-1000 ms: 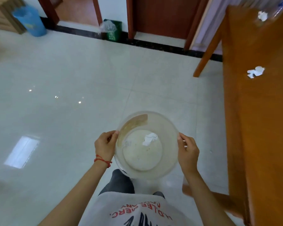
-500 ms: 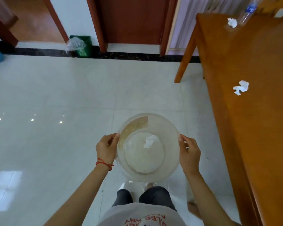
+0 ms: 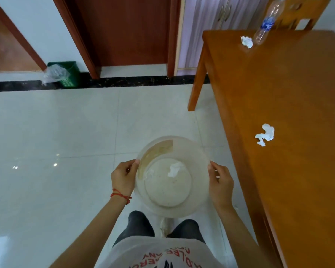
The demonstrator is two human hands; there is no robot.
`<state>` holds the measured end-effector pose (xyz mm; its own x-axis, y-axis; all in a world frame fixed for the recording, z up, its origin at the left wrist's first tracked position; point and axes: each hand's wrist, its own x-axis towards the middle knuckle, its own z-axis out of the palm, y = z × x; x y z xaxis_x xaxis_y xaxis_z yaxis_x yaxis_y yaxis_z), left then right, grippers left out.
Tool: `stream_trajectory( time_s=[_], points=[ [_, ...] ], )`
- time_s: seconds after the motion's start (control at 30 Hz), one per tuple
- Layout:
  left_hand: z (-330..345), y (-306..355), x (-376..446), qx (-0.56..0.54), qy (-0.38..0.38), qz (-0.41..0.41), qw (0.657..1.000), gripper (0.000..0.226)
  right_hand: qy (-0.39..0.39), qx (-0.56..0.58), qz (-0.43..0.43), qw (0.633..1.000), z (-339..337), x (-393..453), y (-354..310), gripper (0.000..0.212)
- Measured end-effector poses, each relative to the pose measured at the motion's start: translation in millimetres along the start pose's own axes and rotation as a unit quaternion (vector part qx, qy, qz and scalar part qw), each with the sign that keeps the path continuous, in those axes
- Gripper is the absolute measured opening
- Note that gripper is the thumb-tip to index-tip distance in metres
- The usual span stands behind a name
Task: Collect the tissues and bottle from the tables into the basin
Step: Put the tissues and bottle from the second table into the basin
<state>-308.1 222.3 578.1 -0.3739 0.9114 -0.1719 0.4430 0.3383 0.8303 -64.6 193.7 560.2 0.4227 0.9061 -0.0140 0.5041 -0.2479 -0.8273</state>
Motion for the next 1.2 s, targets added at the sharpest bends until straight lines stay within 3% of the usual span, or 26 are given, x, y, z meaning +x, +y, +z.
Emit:
stream_trajectory(
  time_s=[0.27,0.37,0.43,0.67,0.97,1.2],
  points=[
    [51.3,39.8,82.9,0.038,-0.082,0.067,0.994,0.023,0.062,-0.009,0.08,0.995,11.6,52.7,10.0,0.026],
    [74.4,52.7,120.5,0.052,-0.138,0.093,0.985,0.023,0.101,0.01,0.125,0.987,17.5,67.4,7.4,0.036],
    [88.5,64.4,145.3,0.069,-0.179,0.119,0.974,0.023,0.135,0.017,0.16,0.978,22.3,74.6,2.8,0.042],
    [130.8,102.8,209.5,0.096,-0.301,0.211,0.925,0.023,0.249,0.026,0.256,0.934,41.7,85.6,-14.6,0.029],
    [174.1,128.4,226.8,0.087,-0.399,0.249,0.878,0.021,0.336,0.023,0.344,0.877,49.5,88.6,-21.4,0.028],
    [203.0,133.2,219.8,0.097,-0.428,0.264,0.859,0.022,0.338,0.015,0.364,0.868,38.9,90.6,-7.4,0.029]
  ],
)
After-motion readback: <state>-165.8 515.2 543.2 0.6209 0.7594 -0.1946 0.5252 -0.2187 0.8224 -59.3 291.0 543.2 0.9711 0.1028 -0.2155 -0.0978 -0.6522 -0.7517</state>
